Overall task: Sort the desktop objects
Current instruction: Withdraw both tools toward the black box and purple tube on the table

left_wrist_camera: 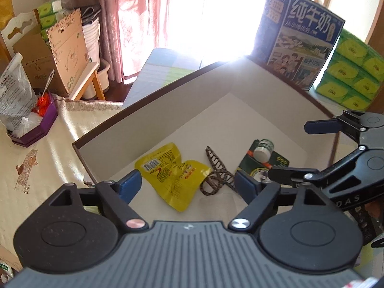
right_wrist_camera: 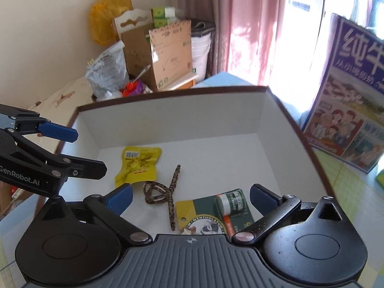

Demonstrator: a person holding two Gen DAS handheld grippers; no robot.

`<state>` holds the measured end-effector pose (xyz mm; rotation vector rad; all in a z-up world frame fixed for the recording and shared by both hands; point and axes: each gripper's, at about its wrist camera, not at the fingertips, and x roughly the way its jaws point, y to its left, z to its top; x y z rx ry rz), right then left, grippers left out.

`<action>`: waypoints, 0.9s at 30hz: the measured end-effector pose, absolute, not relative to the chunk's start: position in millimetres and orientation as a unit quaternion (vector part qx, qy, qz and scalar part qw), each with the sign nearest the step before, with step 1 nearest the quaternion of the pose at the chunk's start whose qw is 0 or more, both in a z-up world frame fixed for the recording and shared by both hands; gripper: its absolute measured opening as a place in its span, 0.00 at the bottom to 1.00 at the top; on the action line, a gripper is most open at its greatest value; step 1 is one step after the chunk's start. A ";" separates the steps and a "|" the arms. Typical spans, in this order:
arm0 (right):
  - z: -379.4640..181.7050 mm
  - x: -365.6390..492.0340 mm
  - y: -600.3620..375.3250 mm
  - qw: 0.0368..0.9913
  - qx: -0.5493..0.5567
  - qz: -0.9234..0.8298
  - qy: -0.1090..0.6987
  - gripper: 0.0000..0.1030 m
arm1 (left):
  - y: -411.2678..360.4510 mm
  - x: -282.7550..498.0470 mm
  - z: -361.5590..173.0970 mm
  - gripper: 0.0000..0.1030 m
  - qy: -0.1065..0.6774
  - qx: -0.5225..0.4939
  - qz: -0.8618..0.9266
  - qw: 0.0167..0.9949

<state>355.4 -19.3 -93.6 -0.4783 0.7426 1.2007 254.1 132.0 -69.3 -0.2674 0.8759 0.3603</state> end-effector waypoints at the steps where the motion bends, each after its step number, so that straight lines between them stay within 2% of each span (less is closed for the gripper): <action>1: -90.8 353.3 -23.0 0.736 -0.215 0.547 0.335 0.98 | 128.8 251.4 -65.4 0.82 0.416 -0.129 0.172 0.884; 27: -40.7 288.7 -148.5 0.755 -0.157 0.555 0.312 0.98 | 27.7 179.9 -8.0 0.85 0.370 -0.113 0.190 0.902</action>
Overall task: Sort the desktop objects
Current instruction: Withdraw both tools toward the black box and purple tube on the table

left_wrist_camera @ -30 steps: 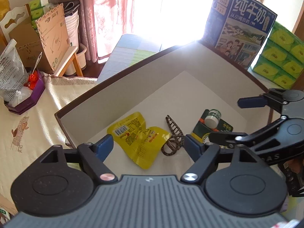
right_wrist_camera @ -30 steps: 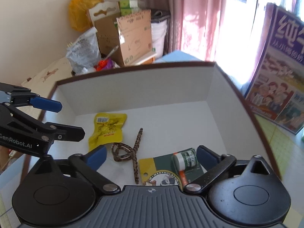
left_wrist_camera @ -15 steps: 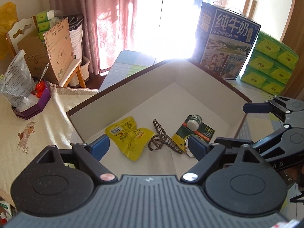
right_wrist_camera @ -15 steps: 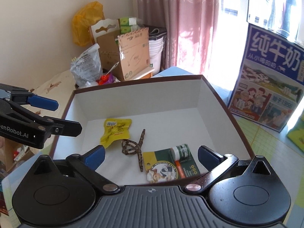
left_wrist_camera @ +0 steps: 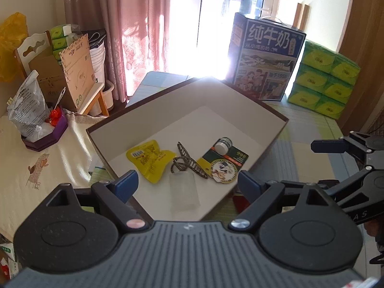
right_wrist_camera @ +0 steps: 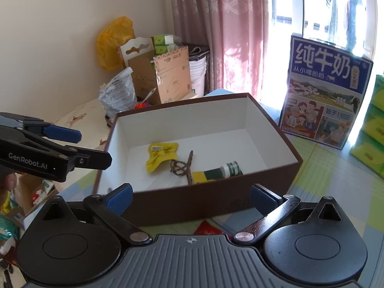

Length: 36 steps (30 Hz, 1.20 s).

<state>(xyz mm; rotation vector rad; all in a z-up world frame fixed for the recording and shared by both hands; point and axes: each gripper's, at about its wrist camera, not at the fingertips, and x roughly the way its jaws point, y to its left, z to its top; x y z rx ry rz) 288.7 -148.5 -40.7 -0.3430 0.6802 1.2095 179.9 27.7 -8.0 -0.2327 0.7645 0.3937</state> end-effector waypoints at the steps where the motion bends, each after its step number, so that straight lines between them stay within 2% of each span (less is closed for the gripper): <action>1: -39.8 285.7 -154.3 0.755 -0.156 0.555 0.312 0.98 | 22.7 175.1 -7.3 0.85 0.368 -0.116 0.189 0.903; 16: -61.9 253.5 -249.2 0.760 -0.157 0.518 0.359 0.98 | -47.2 129.5 -36.1 0.85 0.391 -0.135 0.155 0.897; 36: -100.4 263.0 -329.6 0.788 -0.146 0.409 0.436 0.98 | -109.8 149.0 -72.5 0.84 0.420 -0.117 0.079 0.896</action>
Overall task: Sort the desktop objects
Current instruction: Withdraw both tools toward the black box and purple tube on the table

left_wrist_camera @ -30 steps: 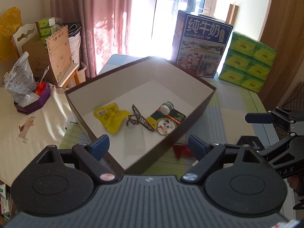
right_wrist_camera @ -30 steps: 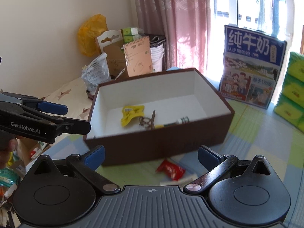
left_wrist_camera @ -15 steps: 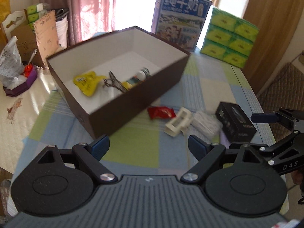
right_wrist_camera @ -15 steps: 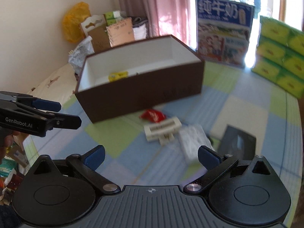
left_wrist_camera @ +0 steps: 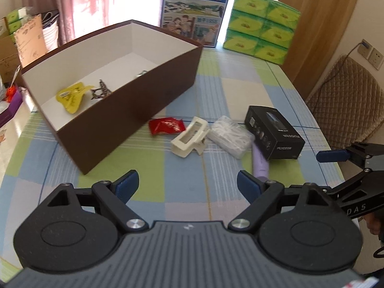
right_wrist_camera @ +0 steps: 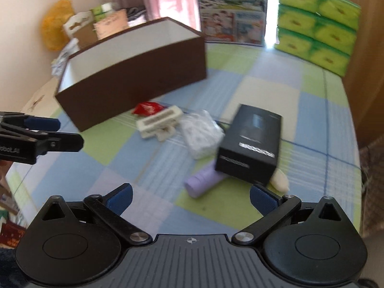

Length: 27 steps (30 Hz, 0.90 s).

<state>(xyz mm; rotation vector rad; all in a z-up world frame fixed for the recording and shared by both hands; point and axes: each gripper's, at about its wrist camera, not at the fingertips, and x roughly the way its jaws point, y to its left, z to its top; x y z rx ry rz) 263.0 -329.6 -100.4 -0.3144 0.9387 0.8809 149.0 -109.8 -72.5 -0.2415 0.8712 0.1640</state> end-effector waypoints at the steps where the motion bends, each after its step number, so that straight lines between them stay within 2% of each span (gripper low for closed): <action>1: -101.1 265.4 -332.6 0.792 -0.142 0.402 0.438 0.98 | -110.6 151.4 -73.7 0.84 0.421 -0.115 0.075 0.897; 8: -102.9 281.1 -345.1 0.806 -0.124 0.363 0.450 0.98 | -118.6 173.3 -86.1 0.80 0.431 -0.103 0.044 0.896; 27: -111.3 319.0 -343.1 0.826 -0.089 0.306 0.466 0.98 | -104.9 249.2 -130.0 0.77 0.461 -0.038 -0.006 0.887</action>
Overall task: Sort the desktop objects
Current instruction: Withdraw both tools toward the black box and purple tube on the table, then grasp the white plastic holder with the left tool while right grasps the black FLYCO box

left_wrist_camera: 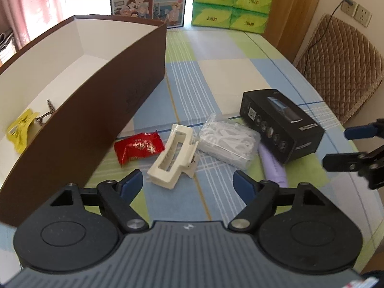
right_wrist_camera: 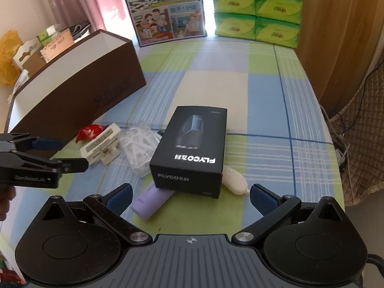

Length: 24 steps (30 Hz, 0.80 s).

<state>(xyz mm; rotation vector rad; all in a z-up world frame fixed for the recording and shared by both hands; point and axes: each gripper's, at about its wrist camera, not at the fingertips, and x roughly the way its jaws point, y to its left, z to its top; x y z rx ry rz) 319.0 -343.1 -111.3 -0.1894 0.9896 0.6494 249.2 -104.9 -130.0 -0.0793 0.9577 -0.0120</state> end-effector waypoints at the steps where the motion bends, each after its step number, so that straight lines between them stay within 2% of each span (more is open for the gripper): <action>1: -111.5 320.8 -343.1 0.826 -0.089 0.303 0.467 0.98 | -104.3 254.2 -134.4 0.77 0.463 -0.033 -0.008 0.885; 6: -115.7 328.0 -344.2 0.828 -0.084 0.287 0.474 0.98 | -97.0 276.8 -156.3 0.76 0.481 -0.025 -0.009 0.876; 10: -118.5 332.3 -346.9 0.828 -0.080 0.278 0.480 0.98 | -91.2 289.4 -171.7 0.57 0.497 -0.037 -0.007 0.867; 12: -119.2 334.9 -348.4 0.828 -0.079 0.274 0.483 0.98 | -90.2 291.5 -176.4 0.52 0.502 -0.045 -0.008 0.864; 13: -119.6 336.1 -349.1 0.828 -0.078 0.272 0.484 0.98 | -90.6 290.9 -177.7 0.41 0.505 -0.049 -0.013 0.862; 14: -119.9 337.5 -349.8 0.828 -0.078 0.270 0.485 0.98 | -91.8 289.7 -178.3 0.38 0.508 -0.055 -0.022 0.860; 18: -121.9 342.3 -350.2 0.827 -0.077 0.266 0.489 0.98 | -101.1 282.0 -180.0 0.38 0.513 -0.048 -0.041 0.856; 22: -120.5 344.3 -349.0 0.827 -0.078 0.268 0.488 0.98 | -102.0 286.8 -178.6 0.45 0.507 -0.058 -0.033 0.859; 24: -119.7 344.3 -348.3 0.828 -0.078 0.270 0.486 0.98 | -102.0 292.4 -178.5 0.46 0.506 -0.058 -0.027 0.860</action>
